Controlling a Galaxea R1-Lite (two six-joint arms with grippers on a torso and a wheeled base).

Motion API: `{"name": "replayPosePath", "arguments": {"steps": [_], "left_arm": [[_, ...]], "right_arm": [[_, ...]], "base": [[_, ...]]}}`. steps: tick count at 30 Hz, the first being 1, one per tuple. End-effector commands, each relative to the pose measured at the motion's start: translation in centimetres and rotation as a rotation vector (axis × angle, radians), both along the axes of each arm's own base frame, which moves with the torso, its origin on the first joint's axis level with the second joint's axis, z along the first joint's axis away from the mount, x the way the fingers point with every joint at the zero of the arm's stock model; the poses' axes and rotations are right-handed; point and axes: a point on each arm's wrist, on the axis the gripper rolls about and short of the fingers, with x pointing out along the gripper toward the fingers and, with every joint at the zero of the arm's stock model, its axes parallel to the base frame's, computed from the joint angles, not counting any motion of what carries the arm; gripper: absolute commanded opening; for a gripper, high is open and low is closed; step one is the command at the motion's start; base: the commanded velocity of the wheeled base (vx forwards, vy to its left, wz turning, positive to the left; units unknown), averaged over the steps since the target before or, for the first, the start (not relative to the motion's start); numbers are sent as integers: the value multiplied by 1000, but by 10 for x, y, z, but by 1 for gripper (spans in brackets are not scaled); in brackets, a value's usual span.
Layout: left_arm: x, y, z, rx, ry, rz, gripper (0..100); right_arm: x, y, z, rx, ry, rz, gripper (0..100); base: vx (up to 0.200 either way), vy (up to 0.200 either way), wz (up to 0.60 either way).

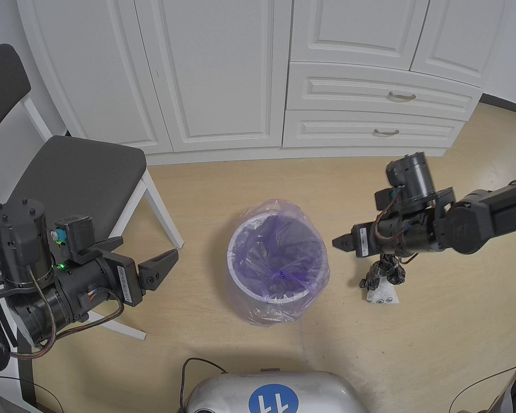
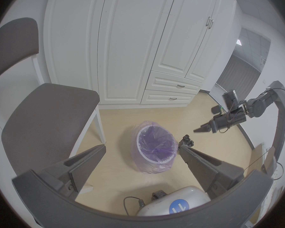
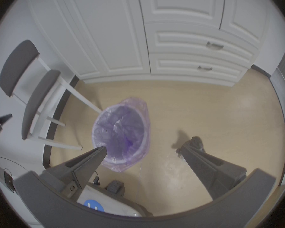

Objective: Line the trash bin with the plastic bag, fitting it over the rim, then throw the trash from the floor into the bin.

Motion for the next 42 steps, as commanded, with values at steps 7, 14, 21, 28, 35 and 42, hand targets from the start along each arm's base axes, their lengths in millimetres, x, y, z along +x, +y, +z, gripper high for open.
{"name": "replayPosePath", "arguments": {"steps": [7, 14, 21, 28, 35, 42], "left_arm": [[-5, 5, 4, 24, -32, -4, 100], [0, 1, 4, 24, -29, -13, 100], [7, -4, -4, 21, -39, -10, 100], [10, -7, -10, 18, -46, -15, 100], [9, -7, -8, 13, -56, -13, 100], [9, -7, -9, 10, -60, -13, 100]], "right_arm": [[12, 33, -75, -105, 164, 22, 100], [15, 58, -106, -117, 105, -25, 100], [24, 93, -141, -120, 97, -110, 100], [44, 110, -162, -96, 49, -214, 100], [66, 109, -185, -95, 30, -295, 100], [86, 105, -175, -27, -28, -382, 100]], "base": [[0, 0, 0], [0, 0, 0], [0, 0, 0], [0, 0, 0], [0, 0, 0], [0, 0, 0]]}}
